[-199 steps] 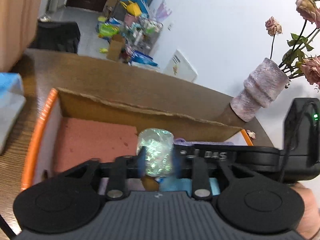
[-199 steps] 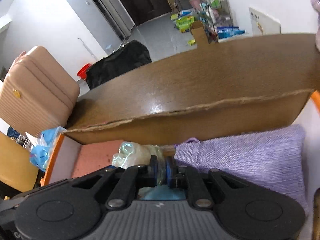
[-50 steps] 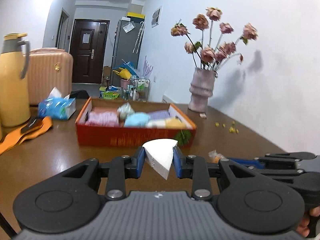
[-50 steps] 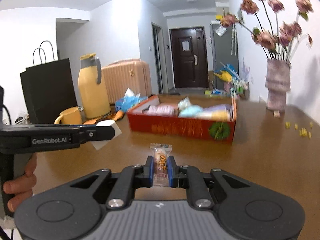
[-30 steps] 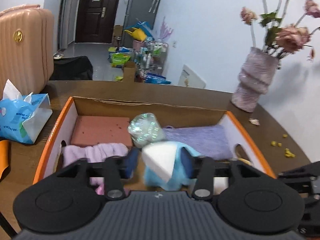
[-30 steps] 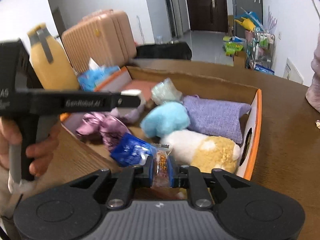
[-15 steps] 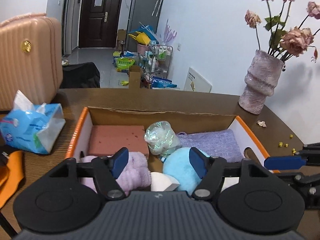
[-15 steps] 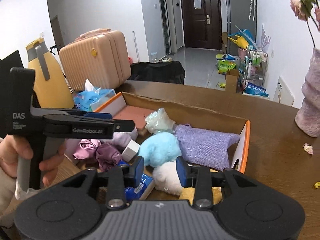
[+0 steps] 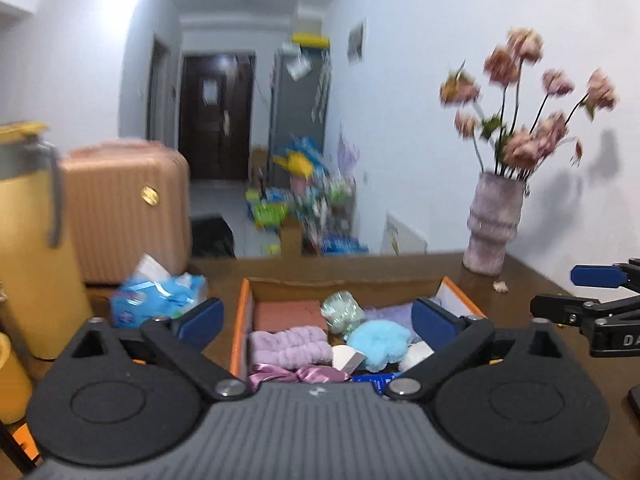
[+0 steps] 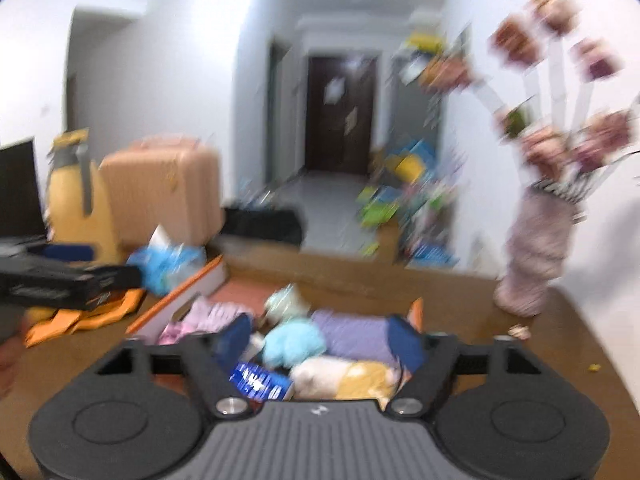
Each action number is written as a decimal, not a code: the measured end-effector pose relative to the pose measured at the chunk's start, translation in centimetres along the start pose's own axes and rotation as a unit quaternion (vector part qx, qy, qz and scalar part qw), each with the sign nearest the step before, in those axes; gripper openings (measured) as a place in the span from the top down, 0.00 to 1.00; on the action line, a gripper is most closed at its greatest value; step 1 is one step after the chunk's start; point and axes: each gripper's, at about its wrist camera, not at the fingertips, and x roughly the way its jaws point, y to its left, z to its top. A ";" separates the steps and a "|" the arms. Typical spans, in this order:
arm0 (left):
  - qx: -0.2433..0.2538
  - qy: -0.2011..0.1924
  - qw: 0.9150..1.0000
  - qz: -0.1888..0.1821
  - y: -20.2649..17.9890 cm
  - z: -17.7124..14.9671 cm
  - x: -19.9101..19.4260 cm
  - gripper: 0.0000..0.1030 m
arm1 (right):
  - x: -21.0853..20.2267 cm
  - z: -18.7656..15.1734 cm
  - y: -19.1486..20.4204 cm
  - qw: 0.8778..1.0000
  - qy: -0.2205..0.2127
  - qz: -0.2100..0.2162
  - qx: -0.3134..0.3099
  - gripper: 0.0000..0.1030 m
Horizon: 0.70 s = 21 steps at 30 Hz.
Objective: Organize soft objects
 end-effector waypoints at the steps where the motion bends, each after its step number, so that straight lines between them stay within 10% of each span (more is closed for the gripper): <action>1: 0.004 -0.018 1.000 0.004 -0.1 -0.7 -1.5 0.00 | -1.0 -0.8 0.5 1.000 -0.019 -0.011 -0.002 0.18; 8: 0.021 -0.069 0.997 0.029 -1.1 -5.3 -8.5 0.00 | -6.5 -6.7 3.7 0.991 -0.120 -0.051 0.023 0.10; 21: 0.016 -0.078 0.996 0.032 -1.0 -8.9 -14.5 0.00 | -13.1 -10.4 4.6 0.987 -0.137 -0.056 0.067 0.04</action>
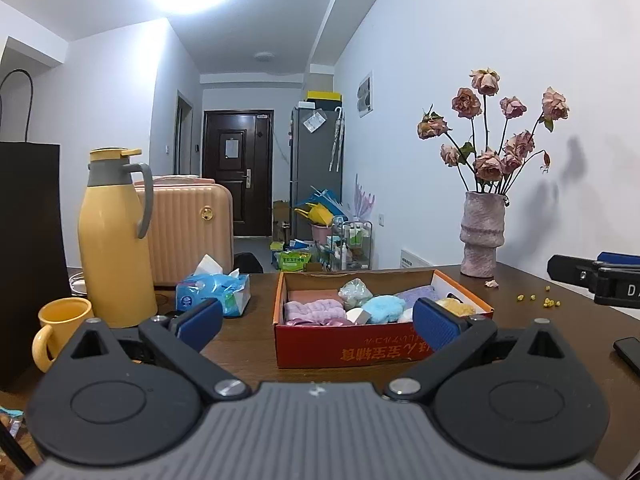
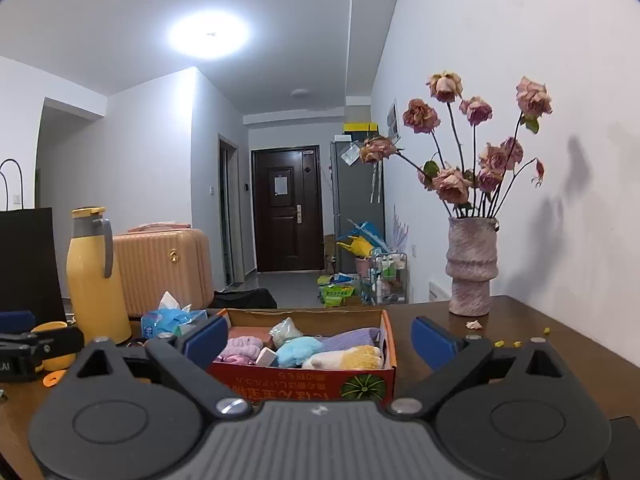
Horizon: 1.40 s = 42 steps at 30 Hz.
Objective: Organize soft objects
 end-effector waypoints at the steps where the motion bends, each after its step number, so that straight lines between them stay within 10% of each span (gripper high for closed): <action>1: -0.001 0.000 1.000 0.000 0.1 -0.1 -0.2 0.00 | -0.2 -0.1 0.1 1.000 -0.002 0.000 0.000 0.04; 14: -0.015 -0.005 1.000 -0.015 0.8 -2.7 -8.8 0.00 | -7.5 -2.9 2.1 1.000 0.016 0.005 0.027 0.04; 22: 0.026 -0.010 0.999 0.044 -0.1 -6.9 -16.7 0.00 | -16.3 -8.9 4.7 0.998 0.040 0.011 0.055 0.03; 42: 0.024 -0.012 0.999 0.019 -0.5 -6.5 -17.4 0.00 | -18.1 -8.6 6.1 0.999 0.033 0.012 0.023 0.02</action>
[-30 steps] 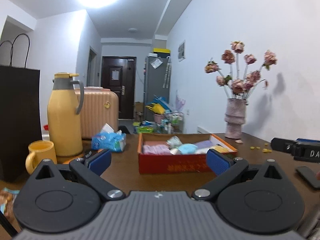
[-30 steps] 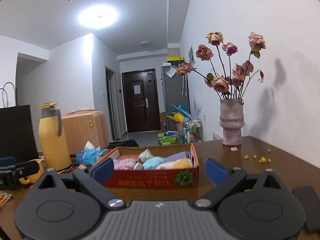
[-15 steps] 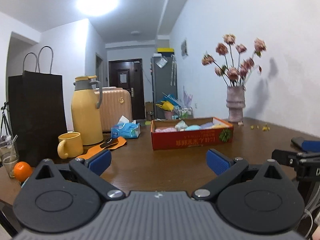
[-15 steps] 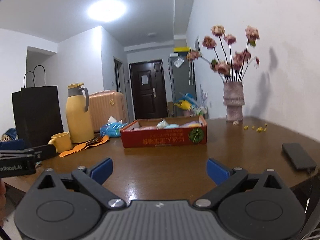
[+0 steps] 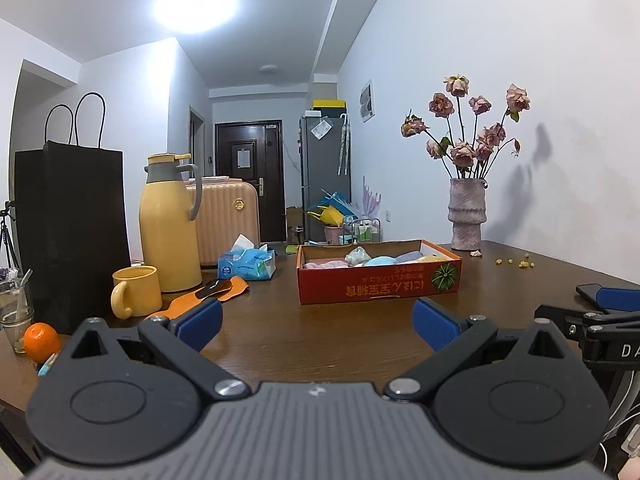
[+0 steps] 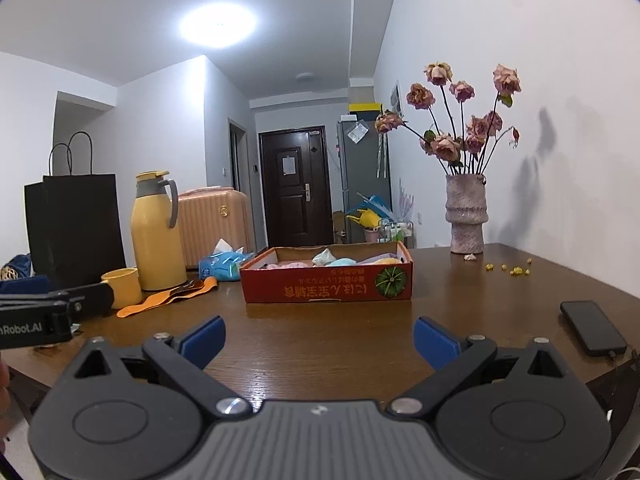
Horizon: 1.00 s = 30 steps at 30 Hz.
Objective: Organize soft objects
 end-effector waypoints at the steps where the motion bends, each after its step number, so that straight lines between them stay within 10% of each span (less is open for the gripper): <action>1: 0.000 0.000 1.000 0.000 0.0 0.0 0.0 0.00 | 0.0 0.0 0.0 1.000 0.000 -0.001 0.001 0.02; 30: 0.004 0.004 1.000 -0.004 0.1 -0.1 0.1 0.00 | 0.1 -0.2 0.3 1.000 -0.007 -0.008 -0.009 0.01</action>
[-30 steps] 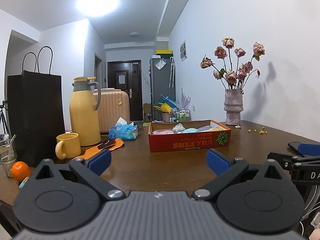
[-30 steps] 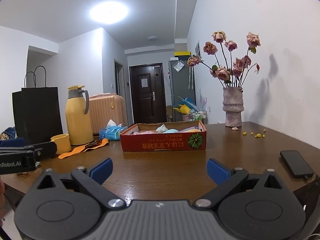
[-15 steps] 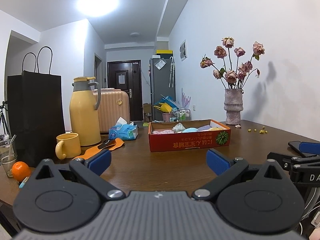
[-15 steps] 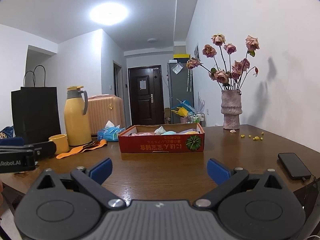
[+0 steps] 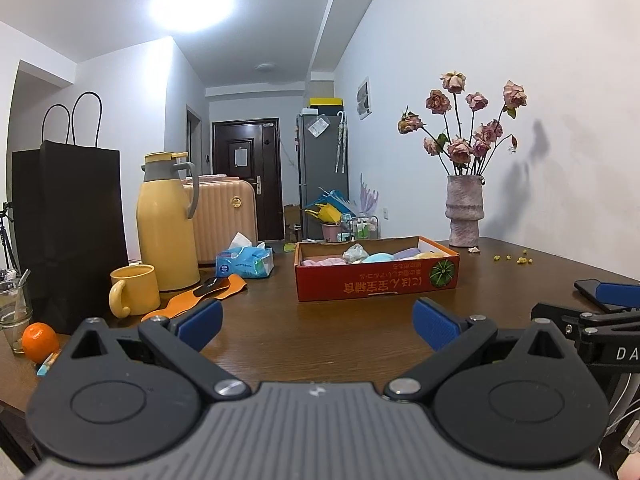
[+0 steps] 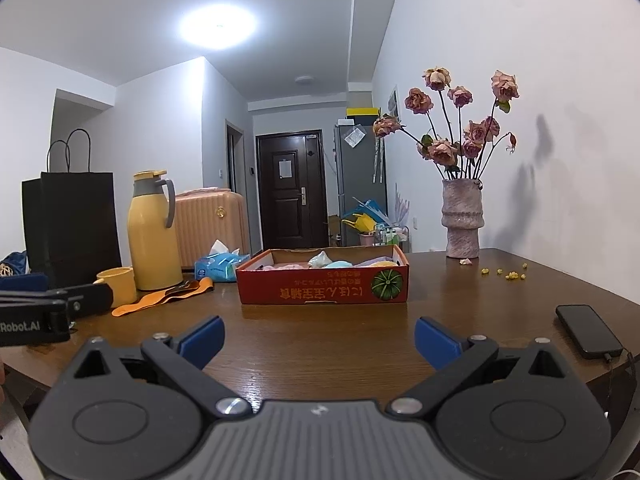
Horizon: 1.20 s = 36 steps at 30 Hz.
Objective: Organize soft objects
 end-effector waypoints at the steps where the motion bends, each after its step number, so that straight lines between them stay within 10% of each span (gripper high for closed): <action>1: 0.000 0.000 1.000 0.000 0.0 0.0 0.0 0.00 | 0.0 0.0 0.0 1.000 0.000 0.000 0.000 0.01; 36: -0.007 0.003 1.000 -0.003 0.1 0.0 -0.2 0.00 | -0.3 -0.2 -0.2 1.000 -0.010 -0.007 0.006 0.01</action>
